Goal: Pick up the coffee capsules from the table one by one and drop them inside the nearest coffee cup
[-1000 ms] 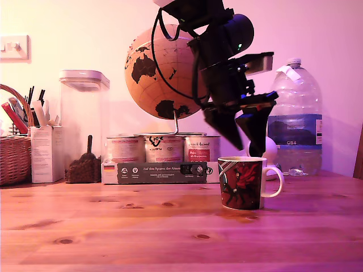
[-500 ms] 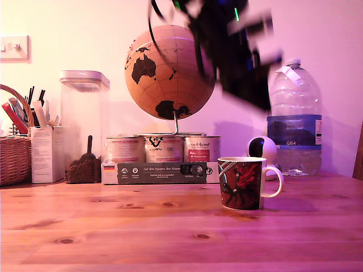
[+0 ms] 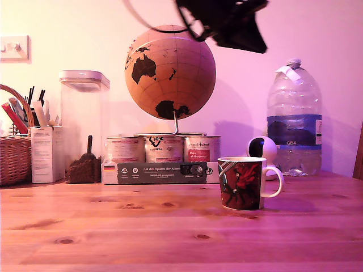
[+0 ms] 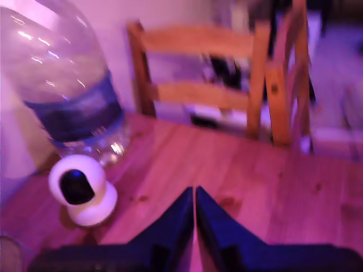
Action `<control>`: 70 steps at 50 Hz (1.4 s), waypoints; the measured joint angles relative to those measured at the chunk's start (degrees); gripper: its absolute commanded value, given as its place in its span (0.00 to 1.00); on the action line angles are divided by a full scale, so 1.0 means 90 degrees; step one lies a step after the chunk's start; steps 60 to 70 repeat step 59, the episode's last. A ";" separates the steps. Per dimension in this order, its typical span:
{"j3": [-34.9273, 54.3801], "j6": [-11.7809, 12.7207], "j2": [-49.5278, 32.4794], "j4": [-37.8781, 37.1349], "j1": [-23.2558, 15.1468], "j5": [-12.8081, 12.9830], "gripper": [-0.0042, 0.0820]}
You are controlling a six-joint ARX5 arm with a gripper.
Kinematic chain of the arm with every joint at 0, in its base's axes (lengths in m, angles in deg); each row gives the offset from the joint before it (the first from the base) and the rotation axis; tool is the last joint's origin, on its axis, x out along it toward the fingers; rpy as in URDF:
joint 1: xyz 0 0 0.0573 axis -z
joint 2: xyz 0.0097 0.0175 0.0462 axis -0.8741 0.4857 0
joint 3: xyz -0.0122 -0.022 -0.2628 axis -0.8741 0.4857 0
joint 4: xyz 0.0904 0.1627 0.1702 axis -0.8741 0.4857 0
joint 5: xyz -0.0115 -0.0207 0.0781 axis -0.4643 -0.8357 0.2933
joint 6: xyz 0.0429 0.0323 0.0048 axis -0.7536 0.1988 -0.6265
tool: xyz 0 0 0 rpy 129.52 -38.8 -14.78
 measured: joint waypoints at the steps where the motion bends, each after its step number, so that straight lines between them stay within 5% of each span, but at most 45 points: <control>1: 0.0233 0.0019 -0.0126 -0.0206 -0.0024 -0.0002 0.02; 14: 0.3109 0.0588 -0.2016 -0.2280 -0.0466 0.0027 0.02; 33: 0.5688 0.0850 -0.3487 -0.2613 -0.0954 0.0580 0.02; 51: 0.7138 0.1234 -0.5557 -0.2487 -0.1205 0.1229 0.02; 70: 0.7417 0.1372 -0.6096 -0.2052 -0.1202 0.1282 0.02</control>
